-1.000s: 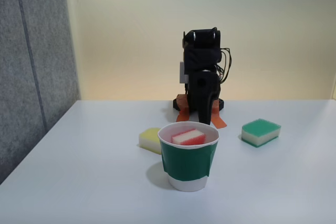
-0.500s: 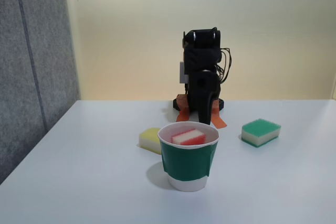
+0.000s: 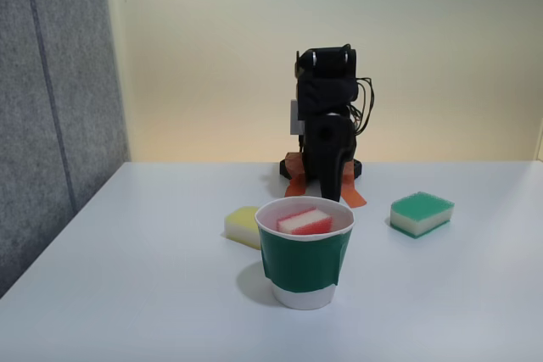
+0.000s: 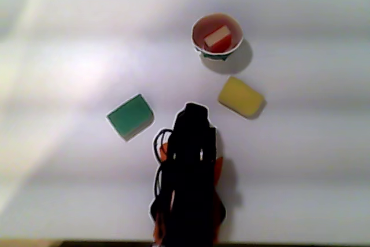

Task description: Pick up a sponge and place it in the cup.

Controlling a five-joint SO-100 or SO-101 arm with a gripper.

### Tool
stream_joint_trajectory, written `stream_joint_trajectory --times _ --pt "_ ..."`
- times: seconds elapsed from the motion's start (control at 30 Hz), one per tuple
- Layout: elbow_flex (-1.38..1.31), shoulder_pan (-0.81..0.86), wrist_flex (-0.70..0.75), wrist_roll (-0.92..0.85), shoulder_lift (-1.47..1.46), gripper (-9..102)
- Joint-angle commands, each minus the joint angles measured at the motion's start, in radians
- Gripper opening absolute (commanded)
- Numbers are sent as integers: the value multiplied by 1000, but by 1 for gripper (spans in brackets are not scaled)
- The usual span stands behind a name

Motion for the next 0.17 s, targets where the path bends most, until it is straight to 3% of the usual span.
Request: stream_joint_trajectory --times 0.0,0.13 --pt "46 8 18 12 17 4" --pt "46 8 18 12 17 4"
